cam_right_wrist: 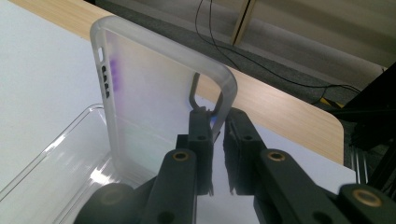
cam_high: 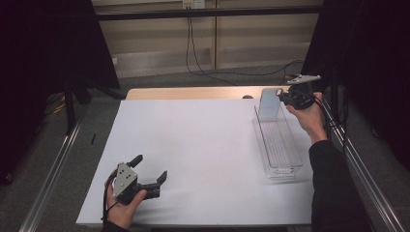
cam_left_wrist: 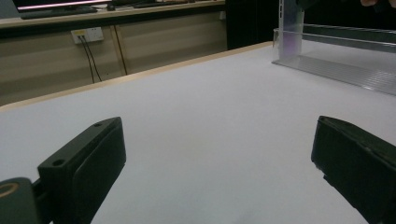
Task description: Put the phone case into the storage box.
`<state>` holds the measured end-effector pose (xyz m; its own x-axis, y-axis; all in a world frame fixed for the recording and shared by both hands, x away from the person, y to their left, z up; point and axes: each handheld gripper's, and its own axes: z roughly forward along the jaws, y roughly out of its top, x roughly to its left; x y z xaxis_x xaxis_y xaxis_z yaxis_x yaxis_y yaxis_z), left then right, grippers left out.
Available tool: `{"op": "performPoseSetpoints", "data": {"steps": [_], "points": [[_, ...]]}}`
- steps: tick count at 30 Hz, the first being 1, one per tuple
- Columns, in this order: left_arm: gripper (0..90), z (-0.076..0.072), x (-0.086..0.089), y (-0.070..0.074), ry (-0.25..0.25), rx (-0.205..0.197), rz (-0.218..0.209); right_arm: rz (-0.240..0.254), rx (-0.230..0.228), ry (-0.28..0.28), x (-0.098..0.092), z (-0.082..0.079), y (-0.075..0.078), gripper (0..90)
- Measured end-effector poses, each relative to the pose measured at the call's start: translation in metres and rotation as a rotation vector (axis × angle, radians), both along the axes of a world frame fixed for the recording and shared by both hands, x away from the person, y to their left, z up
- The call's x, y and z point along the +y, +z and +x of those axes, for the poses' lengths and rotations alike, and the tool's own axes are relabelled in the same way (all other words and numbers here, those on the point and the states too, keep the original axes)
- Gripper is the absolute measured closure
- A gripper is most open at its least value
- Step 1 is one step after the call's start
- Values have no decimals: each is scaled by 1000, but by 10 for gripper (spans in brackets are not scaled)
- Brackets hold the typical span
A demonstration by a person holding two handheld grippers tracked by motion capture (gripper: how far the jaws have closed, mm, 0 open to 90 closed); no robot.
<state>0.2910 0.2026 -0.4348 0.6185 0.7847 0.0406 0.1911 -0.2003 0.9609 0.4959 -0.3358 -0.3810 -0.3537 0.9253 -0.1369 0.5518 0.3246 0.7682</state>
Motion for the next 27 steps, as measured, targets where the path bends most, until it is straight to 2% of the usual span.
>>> {"op": "performPoseSetpoints", "data": {"steps": [11,20,27], "points": [[31,0,0,0,4,3,-4,37,8,-5,-1,2,-3,809],[31,0,0,0,4,2,-3,55,7,-11,-1,1,-3,731],[31,0,0,0,8,-1,-12,75,-7,-26,-3,-1,-2,527]]}}
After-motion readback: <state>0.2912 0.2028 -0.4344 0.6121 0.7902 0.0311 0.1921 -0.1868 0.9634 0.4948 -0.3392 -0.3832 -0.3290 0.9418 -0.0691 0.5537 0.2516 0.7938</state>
